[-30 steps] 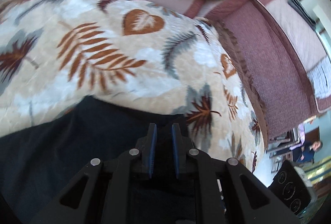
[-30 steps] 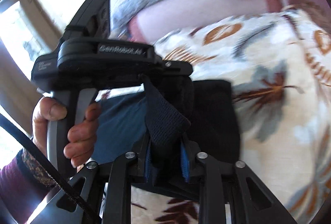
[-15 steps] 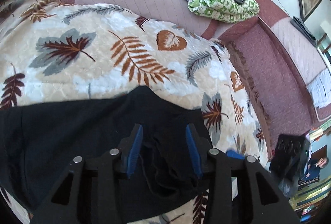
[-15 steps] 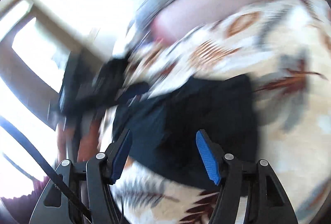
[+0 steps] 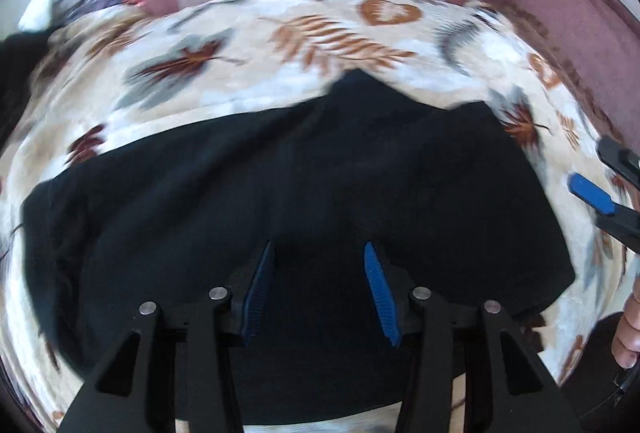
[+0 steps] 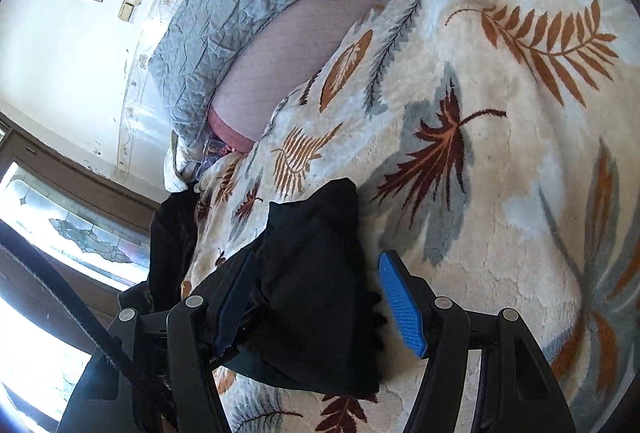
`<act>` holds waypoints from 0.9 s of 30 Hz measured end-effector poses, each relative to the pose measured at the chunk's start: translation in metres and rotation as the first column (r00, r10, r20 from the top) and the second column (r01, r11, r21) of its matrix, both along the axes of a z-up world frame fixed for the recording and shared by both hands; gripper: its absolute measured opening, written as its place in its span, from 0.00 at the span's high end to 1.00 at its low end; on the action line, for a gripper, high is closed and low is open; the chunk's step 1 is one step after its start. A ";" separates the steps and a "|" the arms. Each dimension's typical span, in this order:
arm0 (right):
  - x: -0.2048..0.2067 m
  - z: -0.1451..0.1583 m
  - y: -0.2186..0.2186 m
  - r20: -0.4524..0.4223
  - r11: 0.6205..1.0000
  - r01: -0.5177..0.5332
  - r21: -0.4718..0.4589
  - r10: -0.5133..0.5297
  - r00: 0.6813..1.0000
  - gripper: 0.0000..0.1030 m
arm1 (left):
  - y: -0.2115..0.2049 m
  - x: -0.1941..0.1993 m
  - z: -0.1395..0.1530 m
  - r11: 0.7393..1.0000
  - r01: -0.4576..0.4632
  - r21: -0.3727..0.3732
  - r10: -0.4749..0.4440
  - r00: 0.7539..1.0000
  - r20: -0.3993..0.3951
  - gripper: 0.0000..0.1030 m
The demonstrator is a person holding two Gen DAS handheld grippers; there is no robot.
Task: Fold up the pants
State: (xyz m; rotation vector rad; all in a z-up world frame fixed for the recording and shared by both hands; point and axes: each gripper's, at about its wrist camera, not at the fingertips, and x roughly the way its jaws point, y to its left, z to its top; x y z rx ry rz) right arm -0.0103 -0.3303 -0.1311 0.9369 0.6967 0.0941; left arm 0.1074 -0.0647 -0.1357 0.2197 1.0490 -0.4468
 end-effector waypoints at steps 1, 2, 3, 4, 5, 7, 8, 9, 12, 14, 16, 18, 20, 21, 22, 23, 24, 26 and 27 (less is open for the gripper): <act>0.000 -0.002 0.003 -0.006 1.000 -0.002 0.000 0.002 1.000 0.32 | 0.009 0.003 -0.001 1.000 -0.016 0.003 0.016 1.000 0.006 0.57; -0.003 -0.003 0.005 -0.015 1.000 -0.005 -0.002 0.005 1.000 0.32 | 0.018 0.006 0.000 0.999 -0.027 -0.018 0.027 1.000 -0.004 0.57; 0.000 -0.006 0.006 -0.031 1.000 -0.007 -0.010 0.007 1.000 0.32 | 0.027 0.009 0.002 0.997 -0.046 -0.056 0.045 0.999 -0.025 0.57; 0.000 -0.008 0.007 -0.038 1.000 -0.009 -0.016 0.008 0.999 0.32 | 0.036 0.009 0.006 0.992 -0.074 -0.098 0.070 0.997 -0.045 0.57; 0.000 -0.009 0.009 -0.047 1.000 -0.012 -0.024 0.010 0.999 0.32 | 0.043 0.009 0.011 0.986 -0.095 -0.138 0.087 0.994 -0.058 0.57; 0.001 -0.010 0.012 -0.054 0.999 -0.014 -0.041 0.011 0.998 0.32 | 0.046 0.002 0.027 0.969 -0.091 -0.231 0.079 0.995 -0.061 0.57; 0.002 -0.009 0.013 -0.056 0.999 -0.011 -0.052 0.008 0.998 0.32 | 0.043 -0.004 0.037 0.956 -0.067 -0.285 0.056 0.997 -0.048 0.57; 0.002 -0.008 0.014 -0.057 0.998 -0.008 -0.060 0.005 0.998 0.32 | 0.038 -0.011 0.046 0.944 -0.039 -0.328 0.031 0.999 -0.032 0.57; 0.003 -0.009 0.015 -0.057 0.998 -0.002 -0.070 -0.002 0.998 0.32 | 0.014 -0.028 0.058 0.899 0.042 -0.437 -0.049 0.999 -0.005 0.53; 0.002 -0.006 0.016 -0.053 0.996 -0.002 -0.091 -0.003 0.999 0.32 | 0.003 -0.036 0.054 0.895 0.054 -0.443 -0.066 0.998 -0.011 0.53; 0.002 0.005 0.016 -0.023 0.995 -0.027 -0.099 0.025 0.999 0.32 | -0.004 -0.035 0.033 0.924 0.012 -0.382 -0.033 0.998 -0.050 0.55; 0.005 0.015 0.014 0.010 0.997 -0.056 -0.047 0.057 0.998 0.32 | -0.001 -0.030 0.008 0.940 -0.047 -0.338 0.009 0.993 -0.114 0.72; 0.017 0.020 0.017 0.045 0.990 -0.123 0.074 0.120 0.992 0.32 | 0.012 -0.027 -0.010 0.919 -0.099 -0.381 0.032 0.984 -0.177 0.73; 0.030 0.018 0.024 0.059 0.970 -0.188 0.156 0.181 0.982 0.32 | 0.017 -0.027 -0.011 0.905 -0.107 -0.412 0.034 0.983 -0.179 0.73; 0.042 0.014 0.031 0.062 0.946 -0.240 0.217 0.233 0.971 0.32 | 0.019 -0.026 -0.011 0.900 -0.102 -0.423 0.027 0.983 -0.181 0.73; 0.061 0.007 0.045 0.054 0.911 -0.303 0.281 0.301 0.952 0.32 | 0.020 -0.027 -0.011 0.897 -0.101 -0.429 0.025 0.983 -0.180 0.73; 0.072 0.002 0.056 0.046 0.889 -0.342 0.304 0.345 0.937 0.32 | 0.021 -0.028 -0.012 0.895 -0.097 -0.434 0.023 0.985 -0.173 0.73; 0.100 -0.010 0.082 0.016 0.848 -0.414 0.330 0.433 0.901 0.32 | 0.019 -0.033 -0.012 0.900 -0.074 -0.429 0.013 0.990 -0.143 0.73; 0.115 -0.019 0.097 -0.007 0.826 -0.440 0.353 0.473 0.881 0.32 | 0.019 -0.034 -0.012 0.902 -0.068 -0.426 0.012 0.991 -0.133 0.73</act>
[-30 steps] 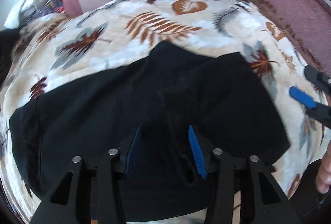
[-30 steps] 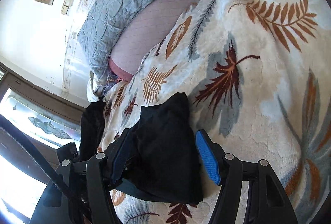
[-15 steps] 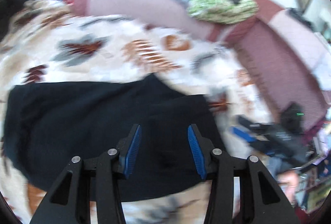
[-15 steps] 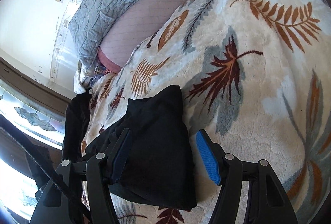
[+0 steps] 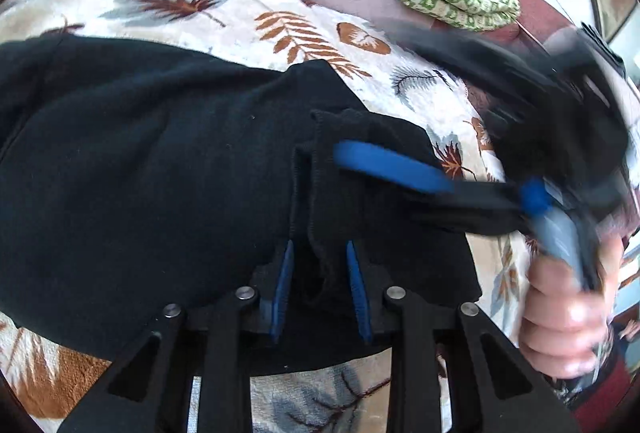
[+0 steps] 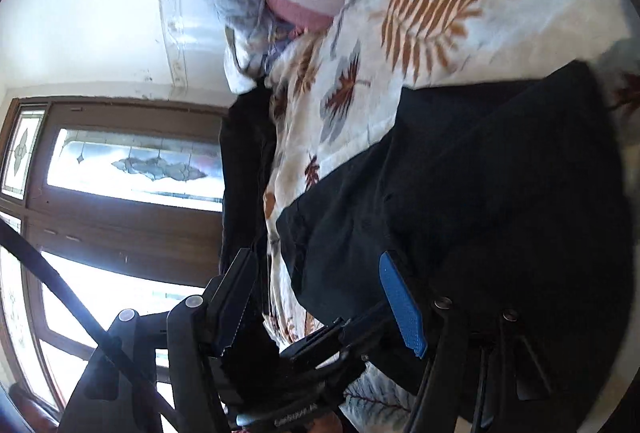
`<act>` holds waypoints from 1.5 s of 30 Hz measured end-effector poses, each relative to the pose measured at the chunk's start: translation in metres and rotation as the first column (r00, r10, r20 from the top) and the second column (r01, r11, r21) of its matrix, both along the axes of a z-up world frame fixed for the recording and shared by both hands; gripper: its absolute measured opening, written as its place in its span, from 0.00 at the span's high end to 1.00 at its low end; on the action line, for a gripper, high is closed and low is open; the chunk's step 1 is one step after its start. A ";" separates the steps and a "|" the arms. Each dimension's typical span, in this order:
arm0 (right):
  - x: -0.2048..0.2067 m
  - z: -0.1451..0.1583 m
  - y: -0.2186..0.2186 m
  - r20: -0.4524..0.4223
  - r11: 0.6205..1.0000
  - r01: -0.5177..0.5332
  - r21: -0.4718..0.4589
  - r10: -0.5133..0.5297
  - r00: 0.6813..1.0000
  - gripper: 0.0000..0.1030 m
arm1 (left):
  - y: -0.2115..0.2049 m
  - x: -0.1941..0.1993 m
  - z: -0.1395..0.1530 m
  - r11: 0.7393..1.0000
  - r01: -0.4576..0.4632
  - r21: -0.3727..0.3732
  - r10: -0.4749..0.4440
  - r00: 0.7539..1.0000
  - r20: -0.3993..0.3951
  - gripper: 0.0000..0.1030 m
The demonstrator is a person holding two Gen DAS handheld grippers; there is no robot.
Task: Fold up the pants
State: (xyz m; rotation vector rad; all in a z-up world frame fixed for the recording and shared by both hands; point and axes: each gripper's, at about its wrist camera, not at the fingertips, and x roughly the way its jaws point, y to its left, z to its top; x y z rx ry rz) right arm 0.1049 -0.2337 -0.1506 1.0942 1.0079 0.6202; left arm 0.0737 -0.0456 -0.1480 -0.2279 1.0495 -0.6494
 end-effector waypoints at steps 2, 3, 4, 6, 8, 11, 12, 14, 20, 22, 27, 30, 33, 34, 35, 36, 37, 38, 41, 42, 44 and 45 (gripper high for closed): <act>0.024 -0.015 0.017 -0.051 0.999 -0.023 -0.040 0.021 0.998 0.34 | 0.000 0.001 -0.001 1.000 -0.003 0.001 0.003 1.000 0.006 0.73; 0.037 -0.018 0.022 -0.061 0.994 -0.013 -0.109 0.006 0.998 0.34 | 0.001 0.001 -0.002 1.000 -0.003 -0.006 0.003 1.000 0.002 0.73; 0.046 -0.020 0.024 -0.058 0.989 -0.001 -0.149 -0.007 0.998 0.38 | 0.003 0.002 -0.001 1.000 -0.003 -0.021 0.003 1.000 -0.006 0.73; 0.061 -0.016 0.021 -0.065 0.947 0.071 -0.314 -0.096 0.993 0.38 | 0.009 0.004 0.001 0.999 -0.001 -0.044 -0.001 0.999 -0.037 0.73; 0.067 -0.007 0.018 -0.063 0.895 0.115 -0.432 -0.157 0.986 0.38 | 0.023 0.006 0.011 0.996 -0.020 -0.090 0.014 0.997 -0.070 0.73; 0.065 0.020 0.012 -0.006 0.880 0.158 -0.447 -0.179 0.984 0.36 | 0.064 0.011 0.036 0.976 -0.103 -0.193 0.094 0.994 -0.054 0.73; 0.066 0.027 0.011 0.008 0.884 0.161 -0.438 -0.176 0.984 0.36 | 0.076 0.015 0.041 0.970 -0.133 -0.205 0.126 0.991 -0.048 0.73; 0.065 0.033 0.010 0.015 0.912 0.160 -0.379 -0.167 0.986 0.36 | 0.099 0.022 0.050 0.957 -0.202 -0.208 0.201 0.979 -0.027 0.69; 0.105 -0.010 0.017 -0.110 0.905 0.155 -0.396 -0.214 0.971 0.45 | 0.155 0.036 0.051 0.903 -0.389 -0.182 0.389 0.921 -0.037 0.63; 0.117 -0.007 0.016 -0.059 0.826 0.199 -0.528 -0.269 0.961 0.58 | 0.179 0.039 0.051 0.868 -0.457 -0.195 0.456 0.889 -0.053 0.60; 0.112 0.027 0.023 0.005 0.765 0.240 -0.597 -0.296 0.955 0.46 | 0.241 0.041 0.056 0.748 -0.633 -0.201 0.634 0.770 -0.066 0.49; 0.101 0.047 0.044 0.033 0.775 0.195 -0.601 -0.220 0.975 0.39 | 0.256 0.041 0.051 0.710 -0.681 -0.180 0.678 0.730 -0.085 0.49; 0.087 0.064 0.073 0.042 0.800 0.113 -0.590 -0.109 0.993 0.38 | 0.259 0.037 0.044 0.716 -0.685 -0.136 0.682 0.727 -0.077 0.45; 0.082 0.069 0.083 0.044 0.805 0.090 -0.587 -0.079 0.996 0.34 | 0.259 0.035 0.040 0.721 -0.683 -0.121 0.678 0.730 -0.082 0.44; 0.076 0.071 0.092 0.045 0.811 0.066 -0.581 -0.049 0.998 0.31 | 0.260 0.032 0.035 0.725 -0.679 -0.116 0.672 0.734 -0.094 0.42; 0.073 0.073 0.103 0.037 0.820 0.036 -0.571 -0.017 0.999 0.30 | 0.256 0.033 0.031 0.731 -0.673 -0.113 0.664 0.739 -0.109 0.38; 0.073 0.071 0.113 0.028 0.830 0.009 -0.558 0.008 1.000 0.28 | 0.255 0.030 0.026 0.736 -0.668 -0.110 0.656 0.744 -0.127 0.37; 0.072 0.070 0.123 0.011 0.838 -0.022 -0.546 0.033 0.999 0.27 | 0.255 0.025 0.023 0.740 -0.663 -0.114 0.648 0.748 -0.144 0.36; 0.080 0.061 0.164 -0.053 0.831 -0.146 -0.536 0.140 0.989 0.26 | 0.243 0.019 0.017 0.775 -0.618 -0.134 0.596 0.784 -0.172 0.36; 0.085 0.060 0.182 -0.068 0.811 -0.192 -0.553 0.186 0.980 0.26 | 0.236 0.018 0.015 0.791 -0.599 -0.126 0.578 0.799 -0.168 0.36; 0.092 0.059 0.205 -0.091 0.776 -0.249 -0.580 0.241 0.966 0.25 | 0.228 0.016 0.013 0.809 -0.578 -0.109 0.560 0.813 -0.159 0.36; 0.098 0.057 0.219 -0.110 0.753 -0.279 -0.595 0.268 0.957 0.25 | 0.225 0.016 0.012 0.813 -0.573 -0.101 0.557 0.817 -0.153 0.36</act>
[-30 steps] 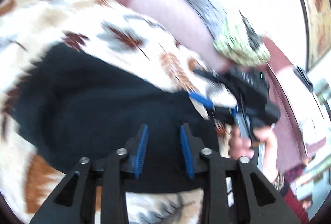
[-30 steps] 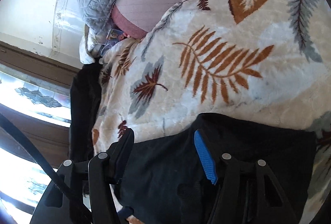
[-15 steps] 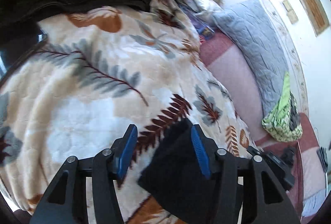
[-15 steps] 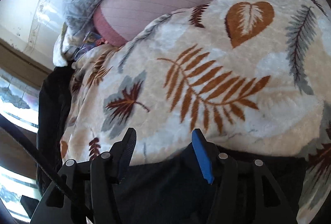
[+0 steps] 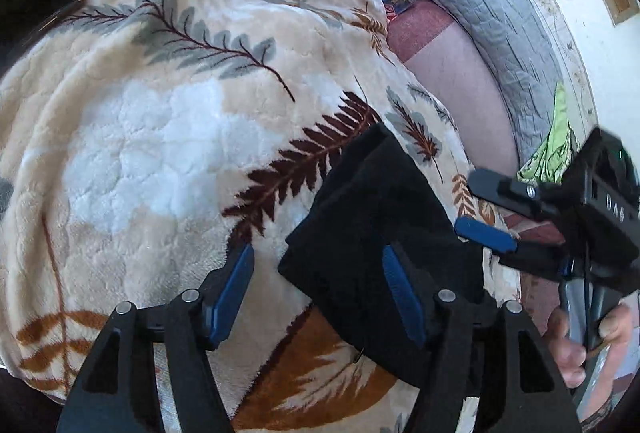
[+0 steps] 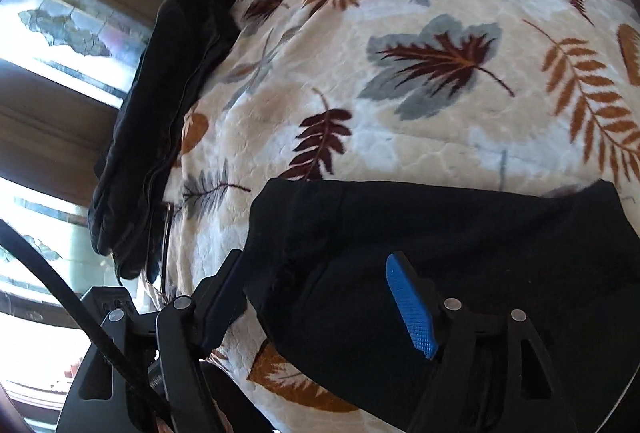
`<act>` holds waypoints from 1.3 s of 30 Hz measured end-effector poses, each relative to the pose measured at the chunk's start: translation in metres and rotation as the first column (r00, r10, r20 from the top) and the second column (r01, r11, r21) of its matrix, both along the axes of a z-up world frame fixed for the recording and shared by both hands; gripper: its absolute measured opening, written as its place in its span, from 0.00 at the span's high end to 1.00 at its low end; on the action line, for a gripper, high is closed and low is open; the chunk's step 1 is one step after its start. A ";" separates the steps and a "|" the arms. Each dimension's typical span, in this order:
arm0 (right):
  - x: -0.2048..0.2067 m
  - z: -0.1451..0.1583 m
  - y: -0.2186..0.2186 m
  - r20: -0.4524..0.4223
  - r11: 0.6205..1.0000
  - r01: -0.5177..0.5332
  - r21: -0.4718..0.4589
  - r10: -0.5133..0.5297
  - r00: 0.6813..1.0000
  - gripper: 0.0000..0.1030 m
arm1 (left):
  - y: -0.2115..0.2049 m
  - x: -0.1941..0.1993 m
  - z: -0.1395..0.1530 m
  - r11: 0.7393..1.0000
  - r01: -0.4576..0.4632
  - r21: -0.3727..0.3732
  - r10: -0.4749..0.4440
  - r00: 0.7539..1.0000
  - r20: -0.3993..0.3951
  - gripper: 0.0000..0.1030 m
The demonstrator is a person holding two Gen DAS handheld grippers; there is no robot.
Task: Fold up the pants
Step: 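Grasp the folded pants edge with the left gripper while right gripper holds the other edge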
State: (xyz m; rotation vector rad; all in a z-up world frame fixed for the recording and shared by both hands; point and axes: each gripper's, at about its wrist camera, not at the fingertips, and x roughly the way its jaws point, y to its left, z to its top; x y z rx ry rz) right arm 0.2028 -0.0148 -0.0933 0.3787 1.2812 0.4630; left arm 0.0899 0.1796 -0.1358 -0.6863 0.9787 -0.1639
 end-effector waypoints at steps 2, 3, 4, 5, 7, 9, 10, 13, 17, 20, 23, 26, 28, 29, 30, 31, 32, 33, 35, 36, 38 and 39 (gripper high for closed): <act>0.009 -0.003 0.020 -0.026 0.999 -0.036 -0.040 0.035 0.999 0.25 | -0.004 0.000 0.000 0.999 0.005 0.032 -0.005 1.000 0.012 0.35; 0.015 -0.006 0.030 -0.042 0.996 -0.053 -0.066 0.050 0.998 0.25 | -0.006 0.001 0.000 0.999 0.012 0.043 -0.013 1.000 0.019 0.31; 0.020 -0.009 0.038 -0.056 0.994 -0.066 -0.089 0.061 0.997 0.24 | -0.009 0.001 0.001 0.998 0.020 0.052 -0.021 0.999 0.027 0.28; 0.024 -0.012 0.047 -0.070 0.990 -0.077 -0.118 0.069 0.995 0.23 | -0.012 0.001 0.001 0.998 0.024 0.065 -0.026 0.999 0.034 0.27; 0.033 -0.020 0.064 -0.105 0.978 -0.096 -0.184 0.078 0.991 0.21 | -0.017 0.000 0.002 0.995 0.022 0.097 -0.026 0.999 0.043 0.26; 0.042 -0.028 0.082 -0.144 0.961 -0.122 -0.249 0.088 0.986 0.19 | -0.020 -0.001 0.001 0.996 0.037 0.078 -0.042 0.998 0.057 0.38; 0.046 -0.032 0.091 -0.160 0.948 -0.137 -0.288 0.093 0.983 0.17 | -0.022 0.000 -0.001 0.998 0.057 0.038 -0.059 0.997 0.054 0.57; 0.052 -0.045 0.120 -0.199 0.878 -0.212 -0.429 0.138 0.970 0.10 | -0.018 0.001 -0.013 0.998 0.057 -0.033 -0.057 0.998 0.019 0.69; 0.048 -0.064 0.147 -0.248 0.755 -0.321 -0.572 0.214 0.945 0.09 | -0.011 -0.002 -0.016 0.995 0.036 -0.091 -0.035 0.999 0.018 0.69; 0.040 -0.071 0.152 -0.239 0.695 -0.354 -0.626 0.261 0.935 0.13 | -0.010 -0.006 -0.018 0.993 0.026 -0.119 -0.024 1.000 0.019 0.62; 0.036 -0.065 0.143 -0.204 0.694 -0.330 -0.639 0.260 0.944 0.30 | -0.012 -0.012 -0.016 0.991 0.025 -0.135 -0.021 0.999 0.035 0.48; 0.031 -0.053 0.133 -0.175 0.726 -0.302 -0.618 0.248 0.953 0.45 | -0.022 -0.017 -0.013 0.994 0.036 -0.101 -0.032 0.999 0.043 0.47; 0.027 -0.044 0.127 -0.155 0.746 -0.286 -0.601 0.243 0.958 0.54 | -0.028 -0.016 -0.014 0.987 0.089 -0.133 -0.084 0.996 0.041 0.77; 0.025 -0.040 0.124 -0.147 0.753 -0.281 -0.596 0.242 0.959 0.59 | -0.029 -0.016 -0.016 0.981 0.110 -0.159 -0.105 0.994 0.034 0.79; 0.023 -0.035 0.120 -0.135 0.758 -0.271 -0.594 0.238 0.962 0.62 | -0.029 -0.017 -0.016 0.979 0.113 -0.173 -0.108 0.993 0.037 0.80; 0.021 -0.032 0.117 -0.128 0.761 -0.265 -0.592 0.236 0.963 0.66 | -0.029 -0.018 -0.015 0.976 0.119 -0.180 -0.114 0.993 0.042 0.81; 0.019 -0.029 0.113 -0.117 0.770 -0.257 -0.585 0.234 0.965 0.68 | -0.029 -0.020 -0.013 0.974 0.126 -0.188 -0.119 0.992 0.048 0.81; 0.015 -0.023 0.105 -0.096 0.785 -0.240 -0.571 0.226 0.969 0.69 | -0.029 -0.021 -0.011 0.971 0.133 -0.198 -0.124 0.991 0.055 0.81; 0.012 -0.013 0.098 -0.068 0.815 -0.210 -0.540 0.206 0.976 0.71 | -0.031 -0.026 -0.006 0.968 0.145 -0.207 -0.133 0.989 0.069 0.81; 0.008 -0.006 0.089 -0.050 0.832 -0.194 -0.519 0.196 0.979 0.72 | -0.033 -0.029 -0.004 0.966 0.152 -0.210 -0.138 0.987 0.078 0.81; 0.000 0.004 0.080 -0.019 0.857 -0.169 -0.488 0.183 0.983 0.73 | -0.043 -0.036 0.003 0.962 0.170 -0.212 -0.152 0.983 0.100 0.82; -0.005 0.010 0.072 -0.002 0.869 -0.155 -0.469 0.174 0.985 0.73 | -0.051 -0.037 0.007 0.961 0.182 -0.210 -0.161 0.981 0.112 0.82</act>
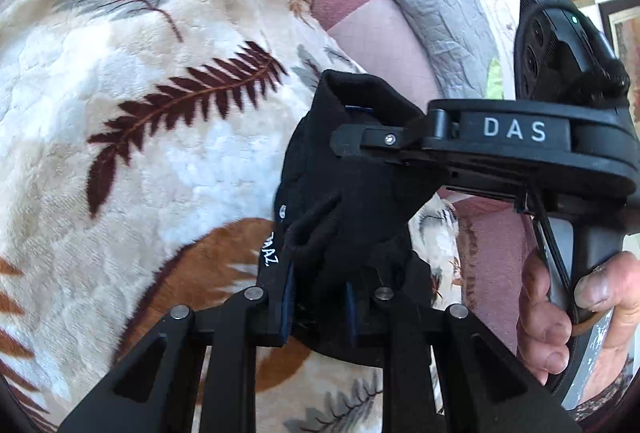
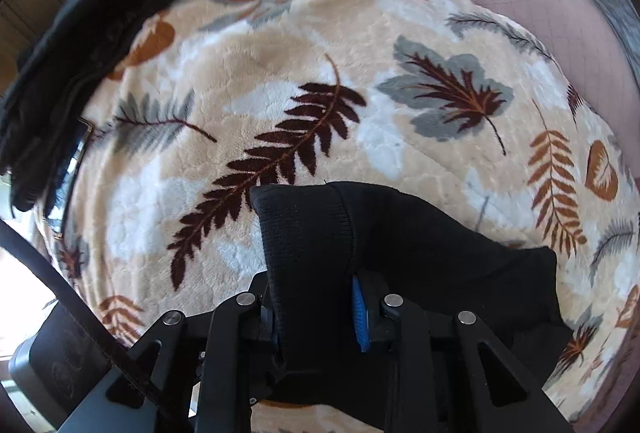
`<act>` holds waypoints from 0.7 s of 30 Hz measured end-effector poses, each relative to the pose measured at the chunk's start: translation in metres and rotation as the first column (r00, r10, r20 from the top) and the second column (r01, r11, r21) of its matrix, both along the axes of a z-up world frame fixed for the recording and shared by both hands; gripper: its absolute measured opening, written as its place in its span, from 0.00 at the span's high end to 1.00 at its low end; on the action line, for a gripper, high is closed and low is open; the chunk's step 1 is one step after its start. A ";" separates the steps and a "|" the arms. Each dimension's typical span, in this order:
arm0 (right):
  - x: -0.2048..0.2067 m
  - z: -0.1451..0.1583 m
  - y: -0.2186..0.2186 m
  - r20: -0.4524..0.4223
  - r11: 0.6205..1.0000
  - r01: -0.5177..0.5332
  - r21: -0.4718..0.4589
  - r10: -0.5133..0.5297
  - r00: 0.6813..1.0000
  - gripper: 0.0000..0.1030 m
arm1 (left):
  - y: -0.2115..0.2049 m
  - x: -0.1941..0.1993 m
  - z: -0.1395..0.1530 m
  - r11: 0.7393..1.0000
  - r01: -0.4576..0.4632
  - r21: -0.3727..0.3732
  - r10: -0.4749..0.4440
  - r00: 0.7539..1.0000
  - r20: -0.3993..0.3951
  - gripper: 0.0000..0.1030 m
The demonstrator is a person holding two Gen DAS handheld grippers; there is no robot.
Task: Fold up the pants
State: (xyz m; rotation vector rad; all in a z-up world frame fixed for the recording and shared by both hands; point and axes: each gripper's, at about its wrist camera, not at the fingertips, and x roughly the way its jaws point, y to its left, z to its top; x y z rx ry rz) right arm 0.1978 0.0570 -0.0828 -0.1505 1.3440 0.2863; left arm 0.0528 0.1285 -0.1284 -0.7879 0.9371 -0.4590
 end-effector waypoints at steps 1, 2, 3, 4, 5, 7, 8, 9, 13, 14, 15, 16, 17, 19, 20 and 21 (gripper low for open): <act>-0.003 0.006 -0.006 0.010 1.000 0.009 0.019 -0.009 1.000 0.74 | -0.007 -0.003 0.006 1.000 0.008 0.008 -0.008 1.000 0.015 0.82; -0.008 0.011 -0.013 0.020 0.999 0.022 0.040 -0.022 1.000 0.75 | -0.013 -0.006 0.011 1.000 0.016 0.020 -0.016 0.999 0.030 0.82; -0.013 0.016 -0.020 0.030 0.997 0.034 0.063 -0.036 0.999 0.76 | -0.022 -0.008 0.017 0.999 0.027 0.029 -0.028 0.999 0.045 0.82; -0.017 0.021 -0.027 0.039 0.996 0.043 0.082 -0.046 0.998 0.77 | -0.031 -0.010 0.023 0.999 0.038 0.039 -0.040 0.998 0.055 0.82; -0.022 0.026 -0.036 0.050 0.994 0.053 0.100 -0.058 0.997 0.77 | -0.039 -0.009 0.025 0.998 0.050 0.049 -0.053 0.997 0.060 0.82; -0.031 0.034 -0.058 0.064 0.988 0.079 0.133 -0.088 0.994 0.79 | -0.058 -0.008 0.034 0.994 0.077 0.080 -0.083 0.994 0.075 0.82; -0.034 0.037 -0.070 0.069 0.984 0.096 0.149 -0.108 0.992 0.79 | -0.067 -0.009 0.038 0.991 0.088 0.097 -0.096 0.992 0.080 0.82; -0.038 0.040 -0.081 0.073 0.980 0.115 0.165 -0.128 0.989 0.79 | -0.073 -0.012 0.042 0.988 0.103 0.114 -0.113 0.990 0.083 0.82; -0.057 0.046 -0.127 0.083 0.958 0.173 0.229 -0.197 0.977 0.80 | -0.114 -0.016 0.052 0.974 0.154 0.166 -0.170 0.982 0.088 0.82; -0.061 0.046 -0.140 0.084 0.950 0.186 0.251 -0.213 0.974 0.80 | -0.124 -0.017 0.054 0.971 0.169 0.172 -0.185 0.979 0.083 0.82; -0.066 0.046 -0.153 0.085 0.941 0.201 0.274 -0.232 0.969 0.80 | -0.131 -0.015 0.052 0.967 0.181 0.177 -0.197 0.977 0.079 0.82; -0.071 0.045 -0.165 0.085 0.932 0.215 0.291 -0.249 0.965 0.80 | -0.141 -0.016 0.053 0.963 0.196 0.185 -0.213 0.974 0.074 0.82; -0.075 0.043 -0.178 0.084 0.923 0.230 0.309 -0.268 0.960 0.80 | -0.150 -0.014 0.051 0.958 0.209 0.194 -0.226 0.971 0.072 0.82; -0.084 0.040 -0.205 0.078 0.900 0.262 0.348 -0.307 0.949 0.80 | -0.173 -0.011 0.050 0.946 0.235 0.224 -0.256 0.964 0.069 0.82; -0.088 0.037 -0.219 0.074 0.887 0.279 0.367 -0.327 0.942 0.80 | -0.182 -0.012 0.051 0.940 0.247 0.237 -0.269 0.961 0.067 0.82; -0.092 0.034 -0.232 0.070 0.875 0.294 0.386 -0.346 0.936 0.80 | -0.194 -0.011 0.050 0.933 0.260 0.251 -0.284 0.957 0.064 0.82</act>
